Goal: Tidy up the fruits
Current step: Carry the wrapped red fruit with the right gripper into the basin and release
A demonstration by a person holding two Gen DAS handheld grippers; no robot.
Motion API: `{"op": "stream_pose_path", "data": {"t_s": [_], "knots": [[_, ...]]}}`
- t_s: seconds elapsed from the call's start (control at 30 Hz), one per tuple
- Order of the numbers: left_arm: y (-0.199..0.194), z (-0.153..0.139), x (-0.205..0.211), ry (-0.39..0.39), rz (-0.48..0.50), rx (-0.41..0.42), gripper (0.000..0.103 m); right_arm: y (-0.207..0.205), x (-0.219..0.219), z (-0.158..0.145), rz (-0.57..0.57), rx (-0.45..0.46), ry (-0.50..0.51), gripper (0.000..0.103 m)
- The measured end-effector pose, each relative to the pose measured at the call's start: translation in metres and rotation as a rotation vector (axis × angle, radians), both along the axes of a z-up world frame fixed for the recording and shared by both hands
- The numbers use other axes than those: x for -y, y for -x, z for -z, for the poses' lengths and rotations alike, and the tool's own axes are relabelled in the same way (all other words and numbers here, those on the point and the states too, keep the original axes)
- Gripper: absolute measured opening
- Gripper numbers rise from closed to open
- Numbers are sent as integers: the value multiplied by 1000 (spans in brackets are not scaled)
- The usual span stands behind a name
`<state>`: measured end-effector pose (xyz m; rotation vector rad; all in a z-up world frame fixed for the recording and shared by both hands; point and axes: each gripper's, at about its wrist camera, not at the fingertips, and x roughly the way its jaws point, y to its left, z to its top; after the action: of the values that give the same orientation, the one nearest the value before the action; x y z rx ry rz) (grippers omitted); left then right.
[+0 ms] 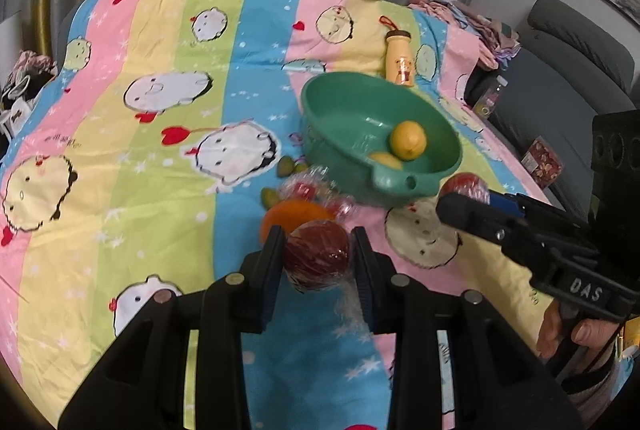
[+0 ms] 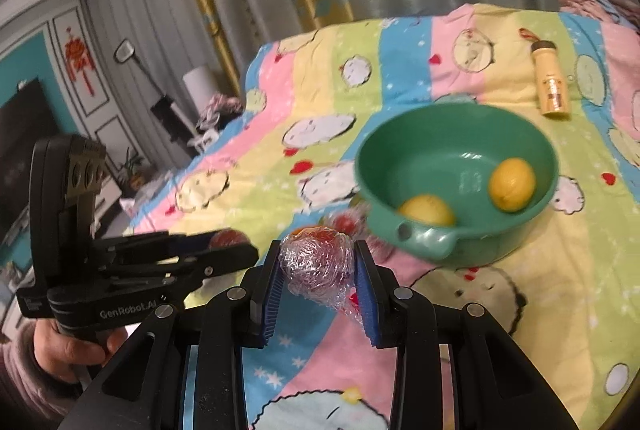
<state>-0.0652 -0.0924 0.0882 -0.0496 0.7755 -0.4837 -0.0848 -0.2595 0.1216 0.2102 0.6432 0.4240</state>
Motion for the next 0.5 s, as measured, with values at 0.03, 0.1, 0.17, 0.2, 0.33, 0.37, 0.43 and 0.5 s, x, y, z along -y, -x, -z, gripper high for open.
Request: {"op": "stream_pose_path", "data": {"t_s": [0.03,0.1,0.17,0.2,0.33,0.37,0.43,0.5], "knots": [[-1,-4,3,-1,3,7,33,-2,6,-3,14,4,-6,36],[-3,-11,9,-3,11,25,33,-5,13,-8,29,14,-12,36],[-7,-19,14,1,19,38,33,-9,22,-13,49,21,-27,36],[-10,-23,17,9,23,42,33,-12,28,-16,61,25,-39,36],[-24,-35,29,35,41,45,33,-23,50,-25,108,35,-81,36],[-28,-38,34,34,49,51,33,-25,54,-27,117,37,-86,36],[-37,-43,43,31,56,58,33,-33,62,-31,141,43,-81,36],[-49,-45,51,40,68,46,33,-41,67,-34,160,40,-66,36]]}}
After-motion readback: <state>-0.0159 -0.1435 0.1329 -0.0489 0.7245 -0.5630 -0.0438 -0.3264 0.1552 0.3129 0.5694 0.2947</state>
